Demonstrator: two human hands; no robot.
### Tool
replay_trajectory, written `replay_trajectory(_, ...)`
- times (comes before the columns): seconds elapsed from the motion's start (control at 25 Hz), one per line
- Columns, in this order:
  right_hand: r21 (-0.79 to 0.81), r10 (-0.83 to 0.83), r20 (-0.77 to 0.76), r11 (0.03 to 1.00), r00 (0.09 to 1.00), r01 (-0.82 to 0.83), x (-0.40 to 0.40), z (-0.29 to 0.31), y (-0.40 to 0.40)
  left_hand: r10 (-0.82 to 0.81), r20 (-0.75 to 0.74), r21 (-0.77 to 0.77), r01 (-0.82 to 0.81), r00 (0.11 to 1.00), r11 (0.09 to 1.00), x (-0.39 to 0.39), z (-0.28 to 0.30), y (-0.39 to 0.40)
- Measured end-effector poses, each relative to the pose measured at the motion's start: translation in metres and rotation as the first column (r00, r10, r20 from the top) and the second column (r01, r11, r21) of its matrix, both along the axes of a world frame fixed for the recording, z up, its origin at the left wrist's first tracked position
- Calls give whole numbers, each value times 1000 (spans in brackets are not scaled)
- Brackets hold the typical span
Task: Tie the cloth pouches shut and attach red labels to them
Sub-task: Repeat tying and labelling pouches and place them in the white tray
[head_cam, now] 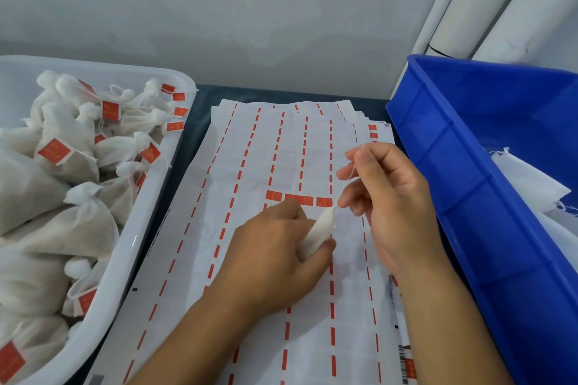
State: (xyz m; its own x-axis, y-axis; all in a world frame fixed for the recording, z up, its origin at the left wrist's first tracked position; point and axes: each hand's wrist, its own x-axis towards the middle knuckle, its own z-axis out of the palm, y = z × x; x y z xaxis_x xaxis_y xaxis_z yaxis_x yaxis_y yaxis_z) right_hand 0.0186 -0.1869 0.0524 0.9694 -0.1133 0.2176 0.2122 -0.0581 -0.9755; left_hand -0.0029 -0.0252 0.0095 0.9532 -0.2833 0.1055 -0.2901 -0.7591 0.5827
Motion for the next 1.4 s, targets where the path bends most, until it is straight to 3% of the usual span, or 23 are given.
replay_trajectory(0.16, 8, 35, -2, 999, 999, -35, -1, 1, 5, -36, -41, -225, 26, 999, 974, 0, 3, 0)
replay_trajectory(0.4, 24, -89, 2, 996, 996, 89, 0, -3, 2, -55, 3, -166, 55, 998, 985, -2, 2, -4)
replay_trajectory(0.6, 71, -35, 10, 997, 999, 34, -1, 0, 2, 4, 34, -158, 1, 999, 987, -2, 7, -3)
replay_trajectory(0.72, 12, -15, 60, 1000, 998, 14, -3, 2, 1, 81, 34, -183, -73, 996, 980, -2, 11, -1)
replay_trajectory(0.8, -42, 28, 90, 999, 996, -24, -4, 3, 2, 88, -63, -266, -101, 994, 959, 1, 12, -3)
replay_trajectory(0.88, -100, 114, 95, 990, 989, -104, -6, 5, 3, -17, -252, -440, -99, 967, 892, 2, 14, -4)
replay_trajectory(1.0, -169, 230, 92, 962, 969, -212, -10, 6, 6, -118, -441, -568, -175, 890, 804, 4, 17, -1)
replay_trajectory(1.12, -174, 269, 89, 952, 959, -251, -13, 6, 8, -135, -527, -680, -321, 839, 660, 8, 15, 0)
replay_trajectory(1.28, -254, 340, 52, 914, 939, -317, -16, 2, 13, -219, -581, -788, -474, 784, 393, 13, 16, 6)
replay_trajectory(1.4, -388, 403, 19, 846, 915, -365, -15, -6, 20, -226, -573, -805, -489, 787, 336, 14, 17, 12)
